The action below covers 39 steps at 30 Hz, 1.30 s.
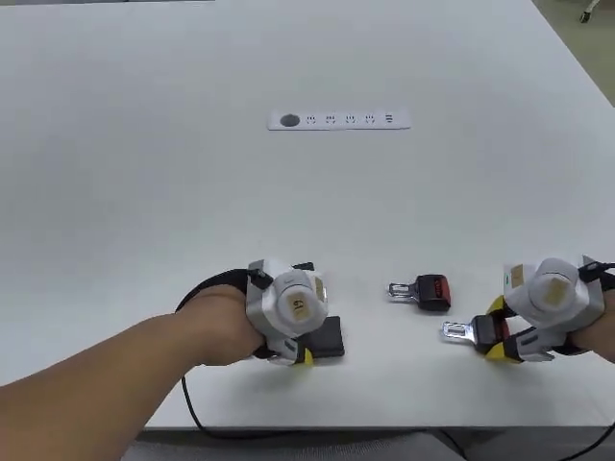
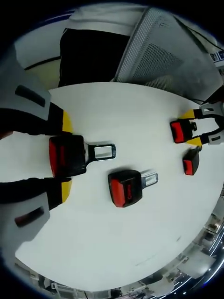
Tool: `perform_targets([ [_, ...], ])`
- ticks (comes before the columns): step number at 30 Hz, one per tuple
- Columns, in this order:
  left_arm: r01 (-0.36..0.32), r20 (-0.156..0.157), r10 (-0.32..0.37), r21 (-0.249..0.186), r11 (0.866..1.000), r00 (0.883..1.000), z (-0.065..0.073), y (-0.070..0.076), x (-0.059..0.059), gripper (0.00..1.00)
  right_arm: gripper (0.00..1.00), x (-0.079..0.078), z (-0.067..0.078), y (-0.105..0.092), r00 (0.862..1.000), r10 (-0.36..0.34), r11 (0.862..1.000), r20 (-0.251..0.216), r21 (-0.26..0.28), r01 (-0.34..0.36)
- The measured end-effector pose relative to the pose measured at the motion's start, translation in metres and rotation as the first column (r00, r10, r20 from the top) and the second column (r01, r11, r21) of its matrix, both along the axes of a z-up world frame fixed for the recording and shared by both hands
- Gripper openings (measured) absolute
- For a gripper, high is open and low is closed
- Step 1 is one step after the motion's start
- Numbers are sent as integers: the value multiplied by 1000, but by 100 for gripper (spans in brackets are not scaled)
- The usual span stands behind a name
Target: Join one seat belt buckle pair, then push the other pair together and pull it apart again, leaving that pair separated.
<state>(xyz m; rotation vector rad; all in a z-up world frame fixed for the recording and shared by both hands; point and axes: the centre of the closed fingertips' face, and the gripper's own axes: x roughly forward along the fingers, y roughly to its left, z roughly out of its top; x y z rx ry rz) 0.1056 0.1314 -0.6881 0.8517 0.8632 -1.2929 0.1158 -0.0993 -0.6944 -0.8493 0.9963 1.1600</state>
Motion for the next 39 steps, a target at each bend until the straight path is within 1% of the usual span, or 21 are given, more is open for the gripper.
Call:
perform_targets([
  [4,19,0,-19,-6,1000,1000,-2,0,1,33,34,-1,1,1,1000,-1,1000,-7,-7,1],
  [7,17,-5,-17,-4,1000,1000,-2,1,1,33,34,0,1,0,1000,-5,1000,-12,-11,5],
  [9,17,-6,-17,-2,1000,1000,-2,1,1,33,34,0,1,1,1000,-4,1000,-9,-24,4],
  [12,17,-9,-17,-1,1000,1000,-3,1,1,33,34,-1,1,7,1000,2,1000,-3,-22,-2],
  [15,21,-12,-21,5,1000,1000,-2,1,0,33,34,-5,2,19,1000,11,1000,1,-11,-11],
  [20,19,-14,-19,6,1000,1000,-2,1,0,33,34,-1,2,37,1000,12,1000,9,12,-13],
  [24,18,-14,-18,6,1000,1000,-2,1,0,33,34,-4,3,57,1000,12,999,16,40,-13],
  [27,17,-13,-17,7,1000,1000,-3,1,0,33,34,-1,2,69,1000,9,998,21,68,-10],
  [34,12,-13,-12,9,1000,1000,-2,1,0,33,34,-3,0,108,999,31,993,37,111,-35],
  [39,11,-15,-11,10,1000,1000,-1,1,-1,33,34,-4,-1,126,998,44,991,43,121,-49],
])
